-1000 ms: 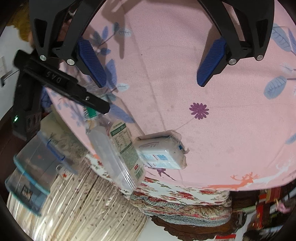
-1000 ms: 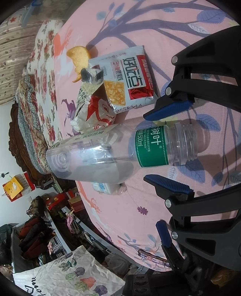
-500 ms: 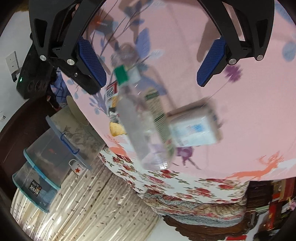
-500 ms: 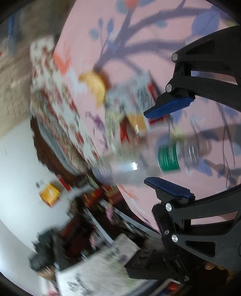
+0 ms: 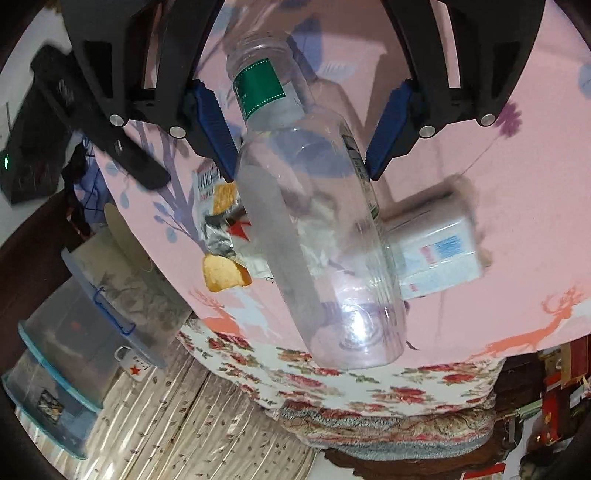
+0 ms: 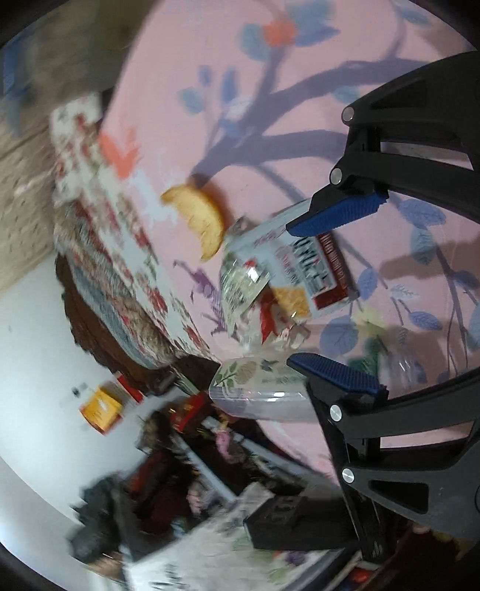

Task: Collect trash

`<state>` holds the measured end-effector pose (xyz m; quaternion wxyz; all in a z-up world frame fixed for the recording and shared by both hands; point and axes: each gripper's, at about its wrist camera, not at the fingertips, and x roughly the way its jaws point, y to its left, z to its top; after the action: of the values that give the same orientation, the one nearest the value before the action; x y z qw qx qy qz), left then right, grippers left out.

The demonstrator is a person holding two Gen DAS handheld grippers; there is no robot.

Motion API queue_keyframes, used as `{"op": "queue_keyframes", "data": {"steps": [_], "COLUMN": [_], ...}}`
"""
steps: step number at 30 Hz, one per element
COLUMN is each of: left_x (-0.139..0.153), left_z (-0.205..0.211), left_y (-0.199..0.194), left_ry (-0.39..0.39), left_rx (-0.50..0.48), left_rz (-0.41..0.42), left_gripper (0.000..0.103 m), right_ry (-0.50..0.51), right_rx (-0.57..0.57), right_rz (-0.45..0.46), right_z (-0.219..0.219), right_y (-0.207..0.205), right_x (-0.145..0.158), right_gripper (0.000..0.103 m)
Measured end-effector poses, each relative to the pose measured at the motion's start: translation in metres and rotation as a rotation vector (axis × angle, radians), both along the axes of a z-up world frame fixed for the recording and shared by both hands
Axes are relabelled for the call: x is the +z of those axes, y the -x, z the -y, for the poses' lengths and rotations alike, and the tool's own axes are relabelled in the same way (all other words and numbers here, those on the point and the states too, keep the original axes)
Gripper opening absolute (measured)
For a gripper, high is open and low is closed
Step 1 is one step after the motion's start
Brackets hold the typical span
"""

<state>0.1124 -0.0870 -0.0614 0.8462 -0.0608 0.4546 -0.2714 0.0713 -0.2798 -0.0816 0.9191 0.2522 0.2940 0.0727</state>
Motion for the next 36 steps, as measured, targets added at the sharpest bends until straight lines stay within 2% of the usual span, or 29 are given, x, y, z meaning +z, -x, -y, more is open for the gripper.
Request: {"op": "queue_keyframes", "data": {"steps": [4, 7, 10, 14, 16, 18, 22, 24, 25, 29, 36], "left_x": [0.010, 0.017, 0.018, 0.008, 0.004, -0.001, -0.010, -0.012, -0.012, -0.011, -0.013], "left_z": [-0.041, -0.072, -0.098, -0.127, -0.133, -0.134, -0.125, -0.120, -0.119, -0.113, -0.100], "left_y": [0.025, 0.038, 0.045, 0.045, 0.045, 0.045, 0.045, 0.047, 0.048, 0.049, 0.052], "left_ry": [0.031, 0.017, -0.019, -0.018, -0.018, -0.020, -0.016, -0.020, -0.022, -0.035, -0.036], "left_rx": [0.015, 0.055, 0.107, 0.170, 0.181, 0.179, 0.161, 0.155, 0.151, 0.136, 0.107], "left_rz": [0.040, 0.074, 0.092, 0.056, 0.046, 0.037, 0.011, 0.012, 0.013, 0.020, 0.016], "left_gripper": [0.067, 0.067, 0.067, 0.067, 0.067, 0.067, 0.067, 0.067, 0.067, 0.067, 0.067], "right_ry": [0.177, 0.260, 0.296, 0.359, 0.376, 0.345, 0.199, 0.158, 0.137, 0.146, 0.048], "right_rx": [0.074, 0.106, 0.119, 0.087, 0.063, 0.048, 0.055, 0.076, 0.094, 0.086, 0.069], "right_rz": [0.009, 0.016, -0.006, -0.030, -0.096, -0.160, -0.235, -0.240, -0.245, -0.205, -0.193], "right_z": [-0.026, -0.036, -0.032, -0.016, -0.003, 0.014, 0.041, 0.044, 0.044, 0.039, 0.046], "right_y": [-0.023, -0.040, -0.049, -0.055, -0.065, -0.074, -0.080, -0.082, -0.082, -0.066, -0.025], "right_x": [0.020, 0.029, 0.032, 0.036, 0.033, 0.024, 0.003, -0.005, -0.008, -0.007, -0.006], "right_gripper": [0.066, 0.065, 0.062, 0.059, 0.058, 0.056, 0.056, 0.036, 0.022, 0.020, 0.020]}}
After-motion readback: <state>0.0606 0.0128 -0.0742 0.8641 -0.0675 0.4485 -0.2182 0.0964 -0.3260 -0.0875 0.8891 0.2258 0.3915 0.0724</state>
